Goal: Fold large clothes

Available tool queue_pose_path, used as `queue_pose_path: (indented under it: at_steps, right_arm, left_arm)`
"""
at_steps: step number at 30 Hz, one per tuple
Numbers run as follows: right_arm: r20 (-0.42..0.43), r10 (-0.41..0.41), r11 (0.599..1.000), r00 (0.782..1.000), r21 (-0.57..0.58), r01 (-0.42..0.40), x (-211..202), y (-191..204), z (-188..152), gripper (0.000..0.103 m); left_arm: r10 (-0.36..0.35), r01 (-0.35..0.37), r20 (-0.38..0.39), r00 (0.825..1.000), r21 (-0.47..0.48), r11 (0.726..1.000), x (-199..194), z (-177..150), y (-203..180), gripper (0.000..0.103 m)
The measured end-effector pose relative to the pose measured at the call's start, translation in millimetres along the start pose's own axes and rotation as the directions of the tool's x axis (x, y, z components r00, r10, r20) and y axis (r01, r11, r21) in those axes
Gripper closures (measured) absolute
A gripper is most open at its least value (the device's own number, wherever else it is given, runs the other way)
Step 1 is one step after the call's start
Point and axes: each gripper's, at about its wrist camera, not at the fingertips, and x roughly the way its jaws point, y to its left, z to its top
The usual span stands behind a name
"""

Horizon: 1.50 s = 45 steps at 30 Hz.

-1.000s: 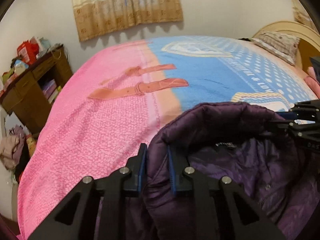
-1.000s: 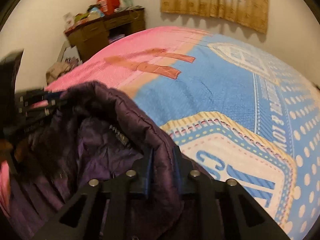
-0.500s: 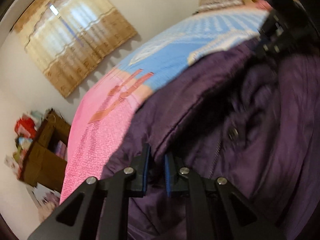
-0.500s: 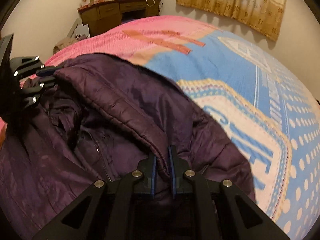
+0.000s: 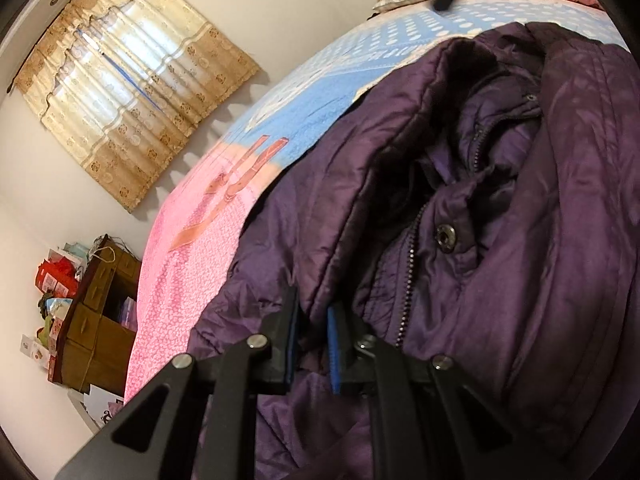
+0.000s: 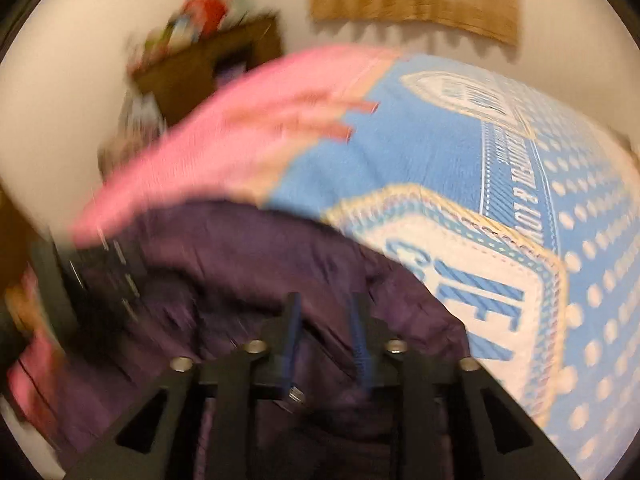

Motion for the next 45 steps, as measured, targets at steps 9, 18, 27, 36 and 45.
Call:
queue_pose_path:
  at_steps: [9,18,27,36,45]
  right_arm:
    - [-0.082,-0.137,0.985,0.987,0.094,0.144,83.8,30.7,-2.0,0.046]
    - [-0.09,-0.18,0.983,0.98,0.008,0.181,92.4,28.3,-36.1,0.047]
    - [-0.065,-0.17,0.985,0.983,-0.032,0.168,100.4,26.7,-39.9,0.046]
    - [-0.034,-0.12,0.993,0.992,0.007,0.12,102.1,17.9,-41.5,0.046]
    - [-0.026,-0.114,0.993,0.993,0.007,0.114,103.9,16.5,-41.6,0.046]
  left_arm:
    - [0.018,-0.018,0.018,1.0,0.047,0.999,-12.2,-5.4,-13.1,0.091]
    - [-0.105,0.129,0.114,0.988,-0.223,0.966,-63.2,9.9,35.4,0.073]
    - [-0.064,0.033,-0.04,0.997,-0.532,0.846,-8.5,33.1,60.9,0.036]
    - [-0.131,0.022,-0.123,0.984,-0.64,0.768,36.0,-7.1,45.7,0.032]
    - [-0.195,0.093,-0.065,0.979,-0.706,0.702,41.0,-17.6,58.4,0.03]
